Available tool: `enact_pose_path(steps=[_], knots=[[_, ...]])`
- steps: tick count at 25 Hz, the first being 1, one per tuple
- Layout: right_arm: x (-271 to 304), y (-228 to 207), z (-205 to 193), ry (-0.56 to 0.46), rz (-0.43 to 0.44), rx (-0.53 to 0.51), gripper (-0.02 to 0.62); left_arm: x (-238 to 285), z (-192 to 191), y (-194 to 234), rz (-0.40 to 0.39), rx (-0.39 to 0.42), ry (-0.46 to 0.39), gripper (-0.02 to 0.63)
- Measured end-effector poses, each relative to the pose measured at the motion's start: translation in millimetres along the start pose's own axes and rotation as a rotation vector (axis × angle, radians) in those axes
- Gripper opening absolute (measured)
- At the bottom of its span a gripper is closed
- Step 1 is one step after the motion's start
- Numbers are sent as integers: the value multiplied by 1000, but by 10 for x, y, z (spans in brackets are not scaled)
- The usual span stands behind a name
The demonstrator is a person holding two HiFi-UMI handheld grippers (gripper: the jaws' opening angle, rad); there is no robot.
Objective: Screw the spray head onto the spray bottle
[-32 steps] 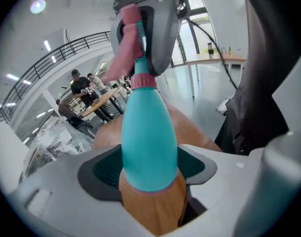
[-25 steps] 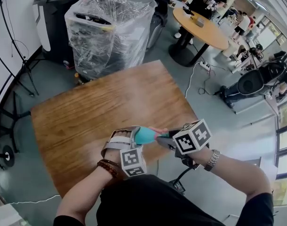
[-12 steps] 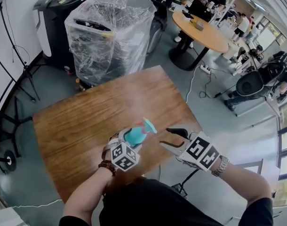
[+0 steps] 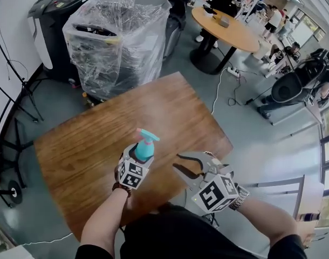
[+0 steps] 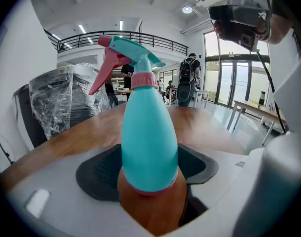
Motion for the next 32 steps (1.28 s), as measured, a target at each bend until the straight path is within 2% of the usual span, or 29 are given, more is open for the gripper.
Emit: enact_pose_path(steps=[3, 7, 9, 12, 17, 20, 24, 28, 32], knots=[[49, 6, -8, -8, -17, -14, 69, 37, -44, 97, 18, -6, -16, 376], [71, -7, -70, -8, -44, -22, 2, 61, -70, 113, 10, 18, 5, 382], [90, -24, -94, -10, -53, -19, -6, 64, -70, 117, 2, 24, 18, 385], [126, -41, -98, -26, -58, -2, -6, 6, -86, 135, 1, 13, 31, 437], [177, -3, -133, -64, -49, 43, -6, -286, -58, 101, 34, -4, 1, 433], [225, 33, -197, -96, -36, 86, -6, -570, 57, 35, 64, -27, -37, 372], [275, 82, -236, -144, -15, 169, -8, -938, 274, -110, 97, -55, -84, 242], [287, 154, -238, -208, 10, 248, -7, -1218, 509, -268, 100, -93, -143, 17], [320, 211, -199, -278, 36, 326, -8, -1381, 752, -350, 63, -155, -195, 17]])
Point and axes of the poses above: the fingertips, and each gripper's own axes: x forward along the fingers, y to its left, z out of its top, the point moved 9 cm from there along -x, backward along the fingers, and after that the axes turned 8 degrees about x, right-handed, at the moved point
